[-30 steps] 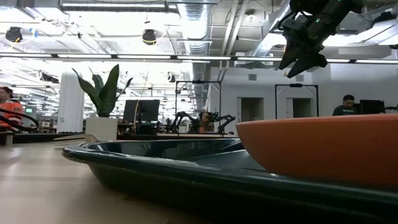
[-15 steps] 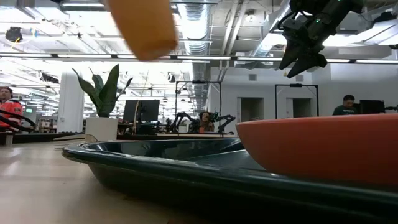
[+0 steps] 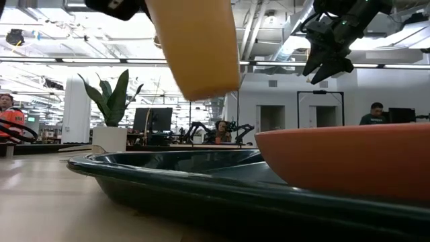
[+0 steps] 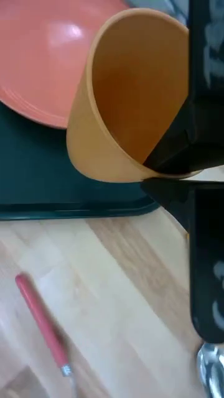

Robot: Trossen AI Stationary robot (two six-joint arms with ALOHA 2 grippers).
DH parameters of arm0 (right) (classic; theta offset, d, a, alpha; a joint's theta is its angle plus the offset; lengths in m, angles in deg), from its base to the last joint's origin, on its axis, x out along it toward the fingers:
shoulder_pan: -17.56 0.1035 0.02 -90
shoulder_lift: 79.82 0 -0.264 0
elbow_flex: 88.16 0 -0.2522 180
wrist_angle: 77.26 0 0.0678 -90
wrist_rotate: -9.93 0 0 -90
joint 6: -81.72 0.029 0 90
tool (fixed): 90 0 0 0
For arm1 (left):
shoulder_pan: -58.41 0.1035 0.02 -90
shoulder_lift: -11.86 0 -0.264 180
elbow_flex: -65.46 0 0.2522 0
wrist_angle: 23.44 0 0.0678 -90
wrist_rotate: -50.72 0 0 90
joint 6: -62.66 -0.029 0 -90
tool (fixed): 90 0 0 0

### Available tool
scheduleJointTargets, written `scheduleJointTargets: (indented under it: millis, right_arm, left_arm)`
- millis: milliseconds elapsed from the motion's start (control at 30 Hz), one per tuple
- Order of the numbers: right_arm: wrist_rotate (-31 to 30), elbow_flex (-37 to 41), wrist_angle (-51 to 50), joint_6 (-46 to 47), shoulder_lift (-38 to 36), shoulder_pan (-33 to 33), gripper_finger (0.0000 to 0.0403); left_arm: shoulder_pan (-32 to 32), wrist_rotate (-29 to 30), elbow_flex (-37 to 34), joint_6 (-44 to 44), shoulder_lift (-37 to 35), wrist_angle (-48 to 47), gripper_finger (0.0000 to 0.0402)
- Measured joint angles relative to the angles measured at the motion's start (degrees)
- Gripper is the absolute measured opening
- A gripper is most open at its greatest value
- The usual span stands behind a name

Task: Pick and place plate/cup/fork/spoon on tray
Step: Put the yellow cup on the black serving tray at the left of the orange plate

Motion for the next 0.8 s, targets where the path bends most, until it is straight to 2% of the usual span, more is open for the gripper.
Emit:
scheduleJointTargets:
  millis: [267, 533, 800]
  right_arm:
    - [0.0, 0.0, -0.1, 0.0, 0.0, 0.0, 0.0260]
    - [0.0, 0.0, -0.3, 0.0, 0.0, 0.0, 0.0260]
    - [0.0, 0.0, -0.3, 0.0, 0.0, 0.0, 0.0260]
  left_arm:
    - [-1.0, -4.0, 4.7, -5.4, 8.8, -1.8, 0.0000]
    - [-1.8, -3.8, 4.8, -5.1, 9.4, -1.7, 0.0000]
    - [-1.8, -7.2, 4.9, -5.8, 10.2, 0.1, 0.0000]
